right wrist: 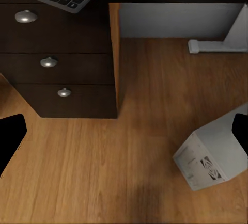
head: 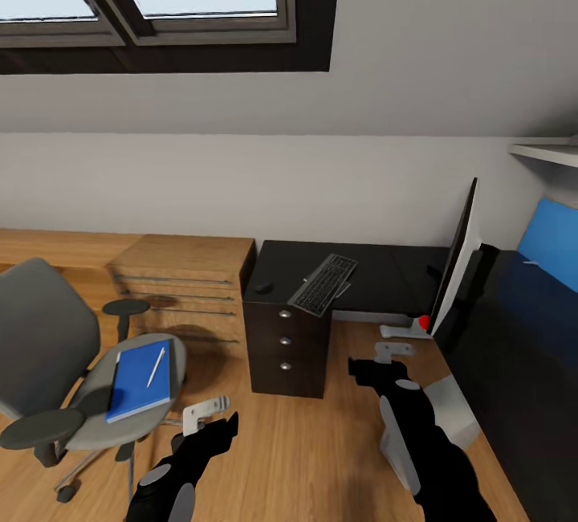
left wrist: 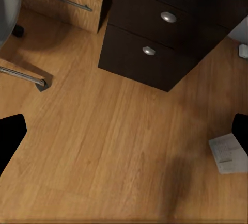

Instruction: In the bedroom, organize the workspace by keeping the computer under the desk, ensuring the monitor is on the desk, placing the keyboard on the desk next to the monitor, placing the mouse on the desk next to the keyboard, moving the folder from the swivel chair onto the desk next to the mouse, stacking the notebook on top of the folder with the pen on top of the notebook, and positioning the swivel chair next to the desk.

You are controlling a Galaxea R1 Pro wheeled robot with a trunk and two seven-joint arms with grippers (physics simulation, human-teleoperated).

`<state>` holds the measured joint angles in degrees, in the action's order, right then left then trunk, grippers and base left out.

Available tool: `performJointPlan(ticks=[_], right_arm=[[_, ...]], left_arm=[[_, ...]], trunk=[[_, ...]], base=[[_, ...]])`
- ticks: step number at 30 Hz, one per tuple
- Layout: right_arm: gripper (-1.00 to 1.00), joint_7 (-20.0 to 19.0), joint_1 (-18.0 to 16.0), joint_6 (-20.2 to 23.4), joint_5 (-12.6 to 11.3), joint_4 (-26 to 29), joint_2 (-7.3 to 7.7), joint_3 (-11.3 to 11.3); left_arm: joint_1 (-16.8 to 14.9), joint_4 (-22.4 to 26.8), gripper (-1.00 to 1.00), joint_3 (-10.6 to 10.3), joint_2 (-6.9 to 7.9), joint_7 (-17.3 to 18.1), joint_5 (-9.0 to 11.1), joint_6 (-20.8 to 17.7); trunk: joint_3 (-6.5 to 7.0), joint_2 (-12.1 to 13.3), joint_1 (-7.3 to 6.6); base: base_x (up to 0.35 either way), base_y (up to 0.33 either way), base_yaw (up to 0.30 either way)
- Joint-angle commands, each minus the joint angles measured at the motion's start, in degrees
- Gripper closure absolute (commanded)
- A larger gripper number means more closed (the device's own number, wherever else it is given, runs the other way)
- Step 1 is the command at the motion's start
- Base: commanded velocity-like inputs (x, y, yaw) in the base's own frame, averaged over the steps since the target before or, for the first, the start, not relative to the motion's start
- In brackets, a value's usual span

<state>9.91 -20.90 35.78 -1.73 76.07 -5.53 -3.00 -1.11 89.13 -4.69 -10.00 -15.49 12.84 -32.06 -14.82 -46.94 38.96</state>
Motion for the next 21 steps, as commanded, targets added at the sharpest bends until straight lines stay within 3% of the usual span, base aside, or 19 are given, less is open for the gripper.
performJointPlan(ticks=[1, 21], right_arm=[[-1.00, 0.38, -0.04, 0.27, -0.20, 0.09, 0.02, -0.07], [-1.00, 0.44, -0.04, 0.25, -0.20, 0.04, 0.07, 0.01]], left_arm=[[-0.03, 0.08, -1.00, -0.05, 0.00, -0.51, 0.61, -0.19], [-0.04, -0.36, -1.00, 0.02, 0.00, -0.51, 0.61, -0.19]], trunk=[[-0.07, -0.06, 0.01], [0.34, -0.06, 0.01]], base=[[0.000, 0.000, -0.145], [0.000, 0.000, -0.253]])
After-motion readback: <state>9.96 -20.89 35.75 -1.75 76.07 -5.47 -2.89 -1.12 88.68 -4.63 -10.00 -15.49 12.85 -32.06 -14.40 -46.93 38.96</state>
